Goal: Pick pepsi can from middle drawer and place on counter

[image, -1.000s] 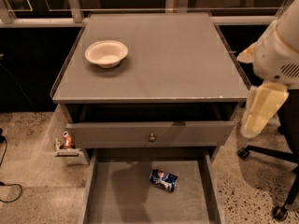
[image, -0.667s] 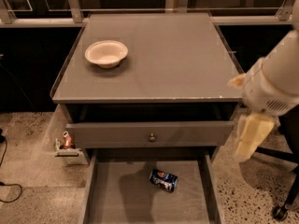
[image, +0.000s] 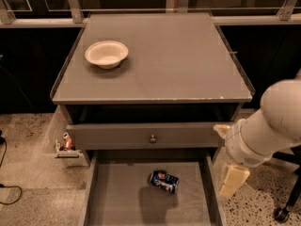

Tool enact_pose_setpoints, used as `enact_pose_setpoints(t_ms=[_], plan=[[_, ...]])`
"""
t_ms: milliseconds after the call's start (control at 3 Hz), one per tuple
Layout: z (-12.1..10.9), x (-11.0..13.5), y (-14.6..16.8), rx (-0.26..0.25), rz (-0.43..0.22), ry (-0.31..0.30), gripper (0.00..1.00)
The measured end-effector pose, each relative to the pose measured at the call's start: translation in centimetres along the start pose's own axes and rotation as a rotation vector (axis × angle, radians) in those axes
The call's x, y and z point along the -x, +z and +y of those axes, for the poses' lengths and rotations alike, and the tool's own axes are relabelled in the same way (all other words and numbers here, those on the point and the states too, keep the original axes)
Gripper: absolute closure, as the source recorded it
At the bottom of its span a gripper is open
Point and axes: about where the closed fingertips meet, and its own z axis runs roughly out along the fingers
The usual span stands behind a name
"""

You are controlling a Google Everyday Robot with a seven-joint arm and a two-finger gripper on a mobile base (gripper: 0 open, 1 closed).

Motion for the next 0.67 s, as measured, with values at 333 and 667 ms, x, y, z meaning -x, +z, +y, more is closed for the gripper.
enact_pose_setpoints(t_ms=[333,667], plan=[[-0.3,0.0,0.5,-0.023,-0.006,0.002,0.00],[0.0,-0.3,1.6,-0.009,0.000,0.007,0.00]])
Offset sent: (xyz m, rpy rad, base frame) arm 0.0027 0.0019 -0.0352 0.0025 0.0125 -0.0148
